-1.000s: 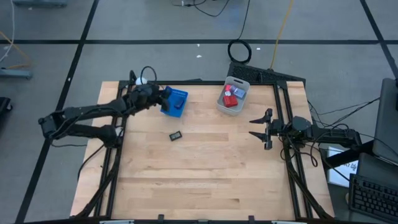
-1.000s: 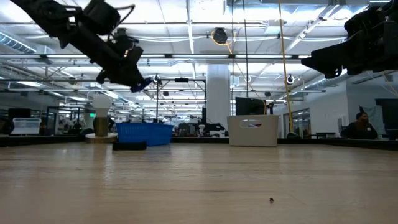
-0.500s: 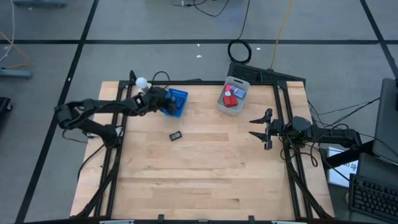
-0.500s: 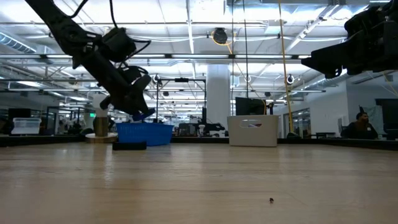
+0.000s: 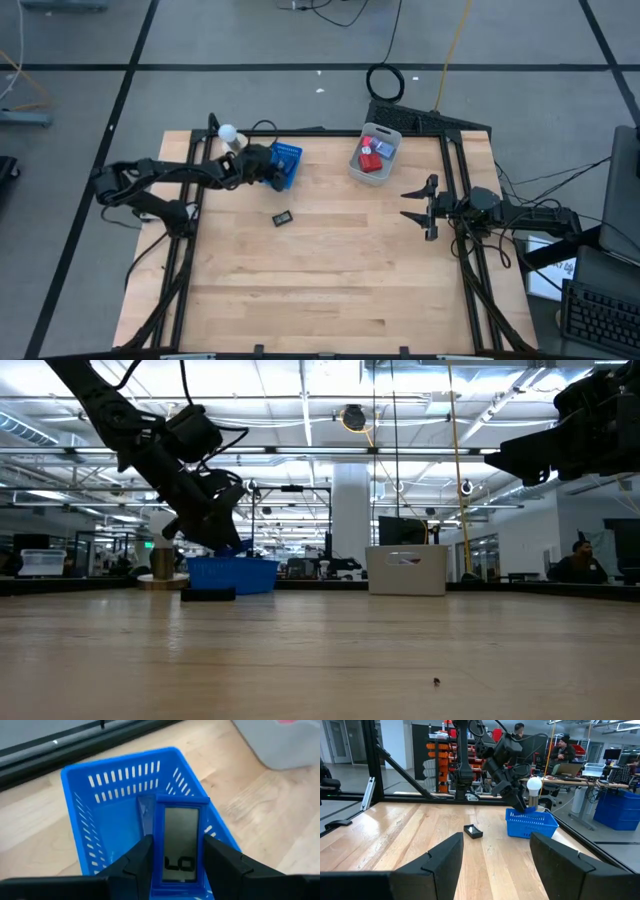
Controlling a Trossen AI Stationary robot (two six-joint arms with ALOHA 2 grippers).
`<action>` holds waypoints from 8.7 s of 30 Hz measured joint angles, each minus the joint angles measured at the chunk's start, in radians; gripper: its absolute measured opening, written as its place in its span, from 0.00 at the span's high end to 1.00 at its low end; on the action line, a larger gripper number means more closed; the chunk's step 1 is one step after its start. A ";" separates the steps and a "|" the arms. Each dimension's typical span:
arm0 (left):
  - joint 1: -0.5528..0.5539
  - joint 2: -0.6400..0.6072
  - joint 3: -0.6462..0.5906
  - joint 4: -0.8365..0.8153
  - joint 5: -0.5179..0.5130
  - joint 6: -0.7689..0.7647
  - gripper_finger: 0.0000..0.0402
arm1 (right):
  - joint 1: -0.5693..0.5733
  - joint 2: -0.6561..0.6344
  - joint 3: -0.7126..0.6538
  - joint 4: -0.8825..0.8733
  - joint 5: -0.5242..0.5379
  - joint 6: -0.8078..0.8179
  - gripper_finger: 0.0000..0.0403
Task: Pick & Place Office items
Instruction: Put the blue digital clock into the blue bin, then put the black digital clock into the blue bin, then return to Home Position
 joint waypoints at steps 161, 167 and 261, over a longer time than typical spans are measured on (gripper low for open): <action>-0.448 0.010 0.291 -0.556 0.000 0.179 0.62 | 0.000 0.000 0.000 0.000 0.000 0.000 0.45; -0.455 -0.043 0.210 -0.344 0.041 0.228 0.66 | 0.000 0.000 0.000 0.000 0.000 0.000 0.45; -0.024 -0.809 -0.019 -0.203 0.323 0.169 0.37 | 0.000 0.000 0.000 0.000 0.000 0.000 0.45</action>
